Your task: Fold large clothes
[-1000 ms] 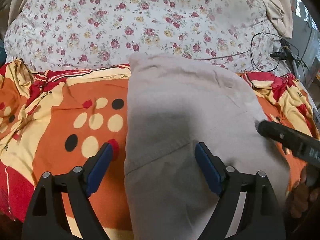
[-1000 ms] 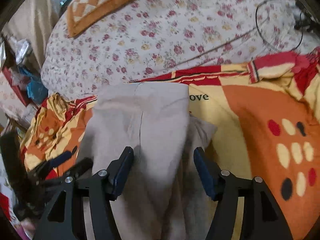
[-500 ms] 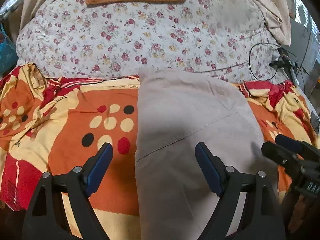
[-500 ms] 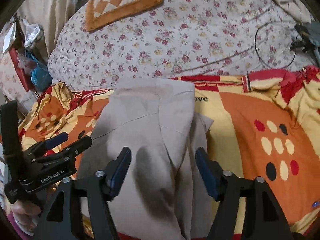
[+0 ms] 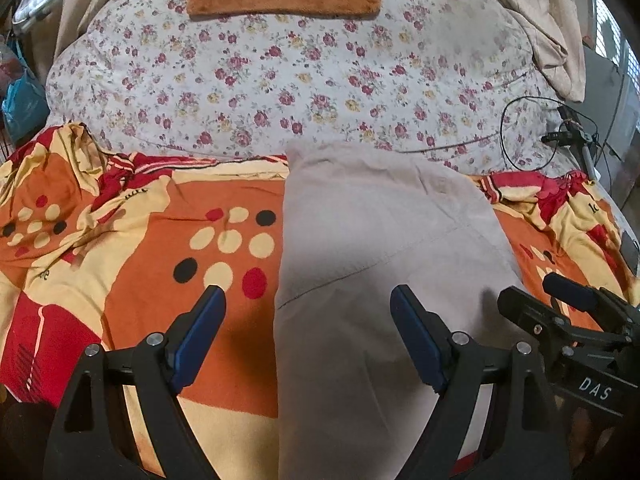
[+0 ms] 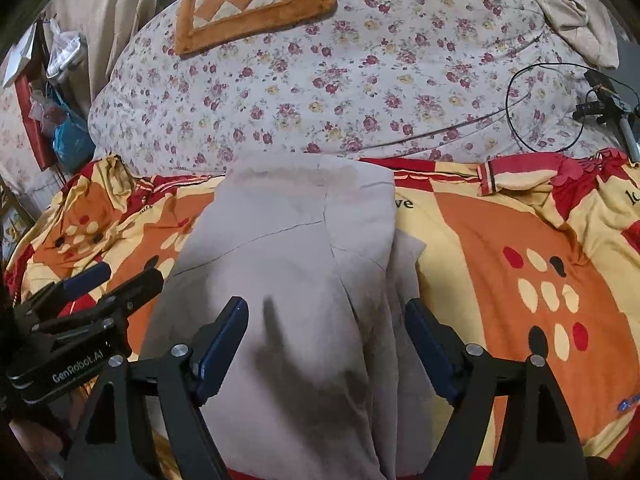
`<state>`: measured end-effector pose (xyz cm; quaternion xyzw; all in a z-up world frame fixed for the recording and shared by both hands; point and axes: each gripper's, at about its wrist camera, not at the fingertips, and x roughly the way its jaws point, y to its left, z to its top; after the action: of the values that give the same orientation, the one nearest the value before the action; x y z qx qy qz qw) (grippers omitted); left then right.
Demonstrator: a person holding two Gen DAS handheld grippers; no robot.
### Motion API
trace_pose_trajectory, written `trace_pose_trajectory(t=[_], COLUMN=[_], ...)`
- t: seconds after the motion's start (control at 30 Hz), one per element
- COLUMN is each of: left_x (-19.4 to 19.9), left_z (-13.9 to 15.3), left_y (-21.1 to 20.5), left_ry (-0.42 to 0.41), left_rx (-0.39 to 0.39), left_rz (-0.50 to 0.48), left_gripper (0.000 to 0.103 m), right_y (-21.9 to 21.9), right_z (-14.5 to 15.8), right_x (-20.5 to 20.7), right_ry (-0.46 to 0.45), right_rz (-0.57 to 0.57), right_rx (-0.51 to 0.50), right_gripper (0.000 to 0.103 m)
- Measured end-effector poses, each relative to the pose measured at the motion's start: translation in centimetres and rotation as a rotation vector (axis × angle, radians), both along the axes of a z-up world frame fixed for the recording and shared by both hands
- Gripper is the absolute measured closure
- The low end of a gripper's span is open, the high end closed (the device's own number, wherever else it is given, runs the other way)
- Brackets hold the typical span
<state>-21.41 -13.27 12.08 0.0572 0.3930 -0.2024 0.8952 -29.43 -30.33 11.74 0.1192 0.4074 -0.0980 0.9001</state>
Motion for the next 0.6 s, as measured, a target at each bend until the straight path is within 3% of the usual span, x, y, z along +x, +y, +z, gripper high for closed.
trace_pose_trajectory(t=[0.6], left_x=[0.3], left_z=[0.0], left_y=[1.0], left_ry=[-0.023], left_rx=[0.021], left_rz=[0.038], left_gripper=[0.018], right_y=[0.9], right_z=[-0.6], right_x=[1.1], right_ry=[0.022], right_rz=[0.017], right_rx=[-0.023], right_gripper=[0.020])
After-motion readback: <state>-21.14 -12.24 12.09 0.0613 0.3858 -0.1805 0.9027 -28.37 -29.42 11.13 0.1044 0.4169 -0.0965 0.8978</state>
